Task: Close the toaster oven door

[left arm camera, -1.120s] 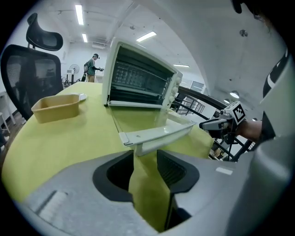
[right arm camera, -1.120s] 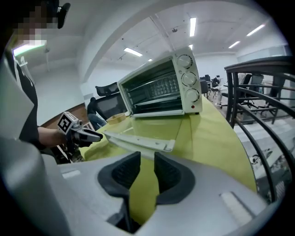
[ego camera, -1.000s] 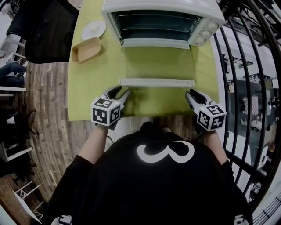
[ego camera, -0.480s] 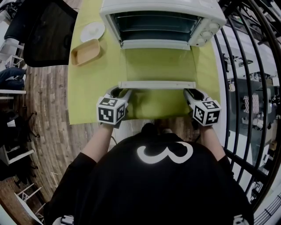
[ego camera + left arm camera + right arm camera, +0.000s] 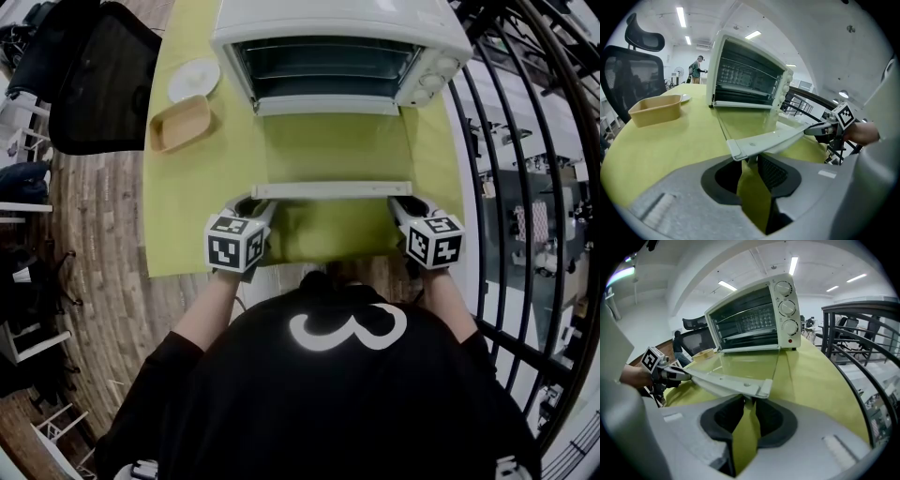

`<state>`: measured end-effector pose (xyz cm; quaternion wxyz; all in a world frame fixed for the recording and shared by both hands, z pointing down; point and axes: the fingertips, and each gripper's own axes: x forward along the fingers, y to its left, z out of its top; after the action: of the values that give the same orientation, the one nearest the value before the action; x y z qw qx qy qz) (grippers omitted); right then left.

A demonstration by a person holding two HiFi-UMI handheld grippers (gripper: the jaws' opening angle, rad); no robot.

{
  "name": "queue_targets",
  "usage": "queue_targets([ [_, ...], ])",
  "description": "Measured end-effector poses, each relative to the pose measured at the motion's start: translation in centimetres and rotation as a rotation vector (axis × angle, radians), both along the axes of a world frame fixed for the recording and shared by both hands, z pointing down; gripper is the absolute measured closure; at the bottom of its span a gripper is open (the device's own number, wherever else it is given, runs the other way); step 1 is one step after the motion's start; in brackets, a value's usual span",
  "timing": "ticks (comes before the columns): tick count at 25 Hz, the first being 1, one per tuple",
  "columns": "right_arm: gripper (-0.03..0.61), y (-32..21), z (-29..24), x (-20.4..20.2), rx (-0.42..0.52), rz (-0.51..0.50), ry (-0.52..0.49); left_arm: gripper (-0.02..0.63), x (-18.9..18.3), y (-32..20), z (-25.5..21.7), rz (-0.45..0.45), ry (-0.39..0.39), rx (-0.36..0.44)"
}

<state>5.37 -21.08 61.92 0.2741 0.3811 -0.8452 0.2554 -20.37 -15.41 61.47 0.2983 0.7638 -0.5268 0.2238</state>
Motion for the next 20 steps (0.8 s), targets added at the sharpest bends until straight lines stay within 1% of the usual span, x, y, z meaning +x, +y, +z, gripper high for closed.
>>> queue_targets([
  [11,0.495,0.0,-0.7,0.0,0.002,0.007,0.001,0.503,0.1,0.0,-0.6,0.000,0.023,-0.001],
  [20,0.497,0.0,-2.4,0.0,0.016,0.010,-0.027,0.506,-0.1,-0.1,-2.4,-0.004,0.056,0.000],
])
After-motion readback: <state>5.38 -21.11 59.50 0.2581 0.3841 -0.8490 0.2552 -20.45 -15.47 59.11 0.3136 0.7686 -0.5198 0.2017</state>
